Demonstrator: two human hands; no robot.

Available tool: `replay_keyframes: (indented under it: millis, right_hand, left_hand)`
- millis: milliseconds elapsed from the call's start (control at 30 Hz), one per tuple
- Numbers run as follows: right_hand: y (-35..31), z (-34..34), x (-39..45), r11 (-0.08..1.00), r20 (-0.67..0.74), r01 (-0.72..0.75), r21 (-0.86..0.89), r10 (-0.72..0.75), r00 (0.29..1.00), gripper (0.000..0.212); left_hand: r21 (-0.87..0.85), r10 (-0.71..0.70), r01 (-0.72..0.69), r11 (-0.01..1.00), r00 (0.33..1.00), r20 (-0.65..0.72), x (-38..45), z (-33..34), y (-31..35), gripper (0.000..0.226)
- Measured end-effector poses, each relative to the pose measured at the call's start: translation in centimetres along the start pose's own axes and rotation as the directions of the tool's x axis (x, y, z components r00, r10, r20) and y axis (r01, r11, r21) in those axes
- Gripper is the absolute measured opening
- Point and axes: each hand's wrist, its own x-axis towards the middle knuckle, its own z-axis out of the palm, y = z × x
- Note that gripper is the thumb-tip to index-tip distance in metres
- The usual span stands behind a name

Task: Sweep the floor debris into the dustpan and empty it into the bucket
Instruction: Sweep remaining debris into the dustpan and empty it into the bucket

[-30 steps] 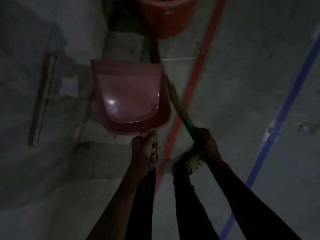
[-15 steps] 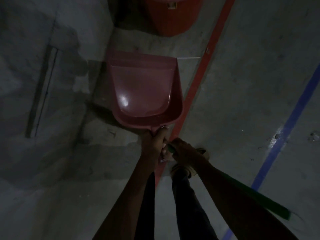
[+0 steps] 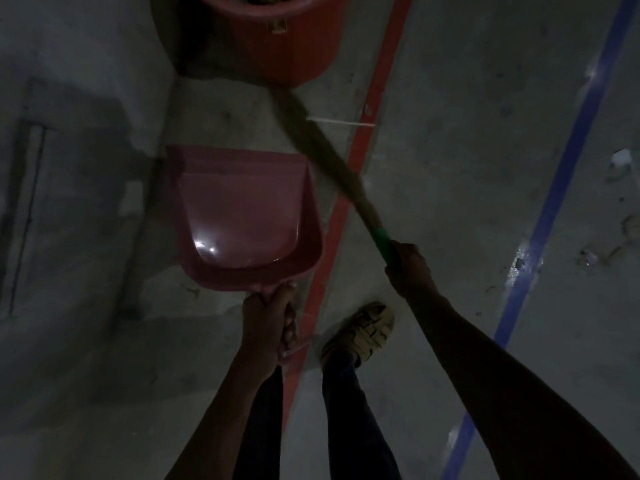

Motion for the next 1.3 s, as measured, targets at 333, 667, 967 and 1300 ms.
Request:
replay_keyframes:
  millis: [333,667,967,1300]
  right_hand:
    - [7.9,-3.1,-3.3,0.896,-0.328,-0.369,0.247,0.436,0.838,0.043]
    - [11.9,-3.1,-6.1,0.900,-0.476,-0.302,0.313,0.424,0.770,0.052]
    - [15.5,-1.0,-5.9,0.980,-0.262,-0.086,0.181,0.133,0.956,0.054]
    - [25.6,-8.8,-9.8,0.804,-0.346,-0.426,0.415,0.572,0.744,0.043]
  left_hand:
    - [0.170,0.020,-0.035,0.985,0.996,0.086,0.3,4.7,-0.6,0.039]
    - [0.298,0.013,-0.045,0.953,0.994,0.109,-0.9,10.7,-0.6,0.044]
    - [0.372,0.000,-0.075,0.925,0.980,0.198,-2.0,16.2,-0.9,0.035]
    - [0.501,0.012,-0.177,0.847,0.949,0.314,-5.3,24.3,0.1,0.040]
